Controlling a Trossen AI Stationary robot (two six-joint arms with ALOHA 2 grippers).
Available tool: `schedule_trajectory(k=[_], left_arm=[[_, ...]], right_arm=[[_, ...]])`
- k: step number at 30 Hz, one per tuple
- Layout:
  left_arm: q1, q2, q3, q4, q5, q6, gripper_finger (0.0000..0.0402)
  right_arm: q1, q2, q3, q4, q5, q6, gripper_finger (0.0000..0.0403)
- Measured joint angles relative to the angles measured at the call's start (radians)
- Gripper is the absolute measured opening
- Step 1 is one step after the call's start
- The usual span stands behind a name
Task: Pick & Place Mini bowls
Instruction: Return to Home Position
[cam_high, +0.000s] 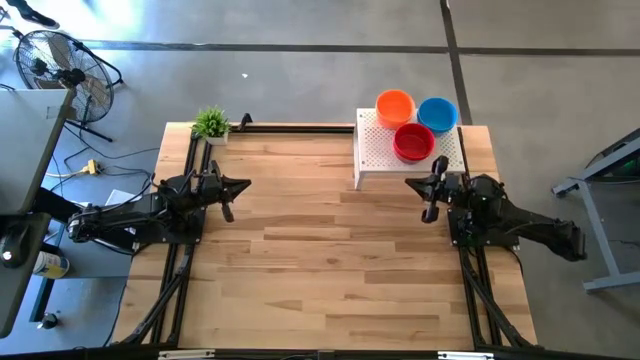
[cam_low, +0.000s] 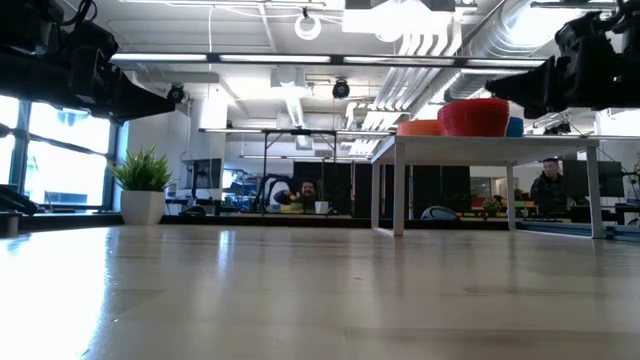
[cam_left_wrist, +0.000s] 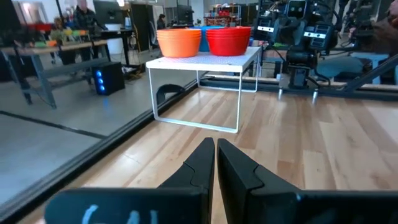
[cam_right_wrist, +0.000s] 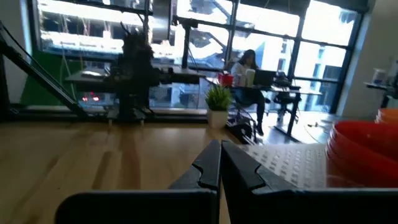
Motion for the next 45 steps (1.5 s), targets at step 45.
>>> schedule_trajectory(k=[45], left_arm=[[0.000, 0.000, 0.002, 0.040, 0.003, 0.069, 0.0017]], right_arm=[[0.001, 0.009, -0.001, -0.135, 0.244, 0.052, 0.0000]])
